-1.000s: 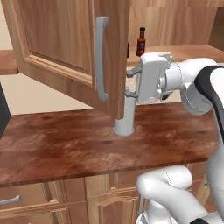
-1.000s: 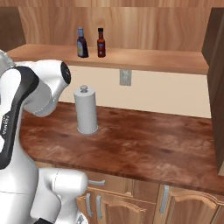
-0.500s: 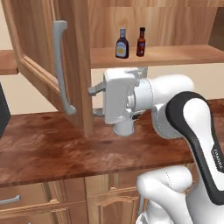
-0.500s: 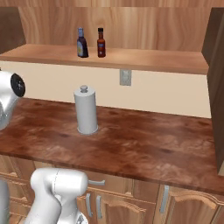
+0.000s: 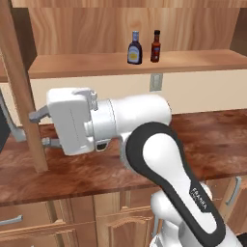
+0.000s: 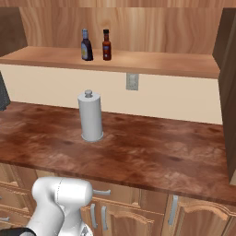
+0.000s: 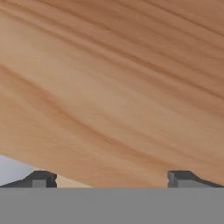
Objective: Move the condiment bottle and condiment bottle from the cabinet to the dining counter.
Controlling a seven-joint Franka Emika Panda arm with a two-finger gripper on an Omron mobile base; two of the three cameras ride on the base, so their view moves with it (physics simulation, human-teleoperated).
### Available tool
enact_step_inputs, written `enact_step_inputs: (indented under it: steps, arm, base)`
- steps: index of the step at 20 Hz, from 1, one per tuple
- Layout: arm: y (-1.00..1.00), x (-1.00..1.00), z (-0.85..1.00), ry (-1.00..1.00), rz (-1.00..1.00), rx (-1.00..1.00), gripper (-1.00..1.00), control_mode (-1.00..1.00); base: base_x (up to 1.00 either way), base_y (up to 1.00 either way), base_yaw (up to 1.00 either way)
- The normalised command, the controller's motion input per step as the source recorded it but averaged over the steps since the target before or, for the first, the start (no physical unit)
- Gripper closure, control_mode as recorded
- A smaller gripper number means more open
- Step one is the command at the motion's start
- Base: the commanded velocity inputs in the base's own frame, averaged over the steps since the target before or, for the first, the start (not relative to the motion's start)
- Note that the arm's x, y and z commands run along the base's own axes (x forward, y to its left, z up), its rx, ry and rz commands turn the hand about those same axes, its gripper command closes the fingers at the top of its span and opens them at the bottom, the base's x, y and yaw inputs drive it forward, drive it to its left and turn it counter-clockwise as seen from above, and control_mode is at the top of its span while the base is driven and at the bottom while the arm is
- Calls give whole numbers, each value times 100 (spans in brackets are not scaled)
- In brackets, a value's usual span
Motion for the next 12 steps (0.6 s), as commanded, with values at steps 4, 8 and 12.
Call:
enact_step_inputs:
  steps: [4, 8, 12]
  arm:
    - [-36, -9, 61, -10, -10, -10, -100, -100]
    - [-100, 7, 43, -8, -29, -19, -100, -100]
    - [-100, 34, 27, -7, -29, -24, -100, -100]
  base:
    - [0, 0, 0]
    - [0, 0, 0]
    - [0, 0, 0]
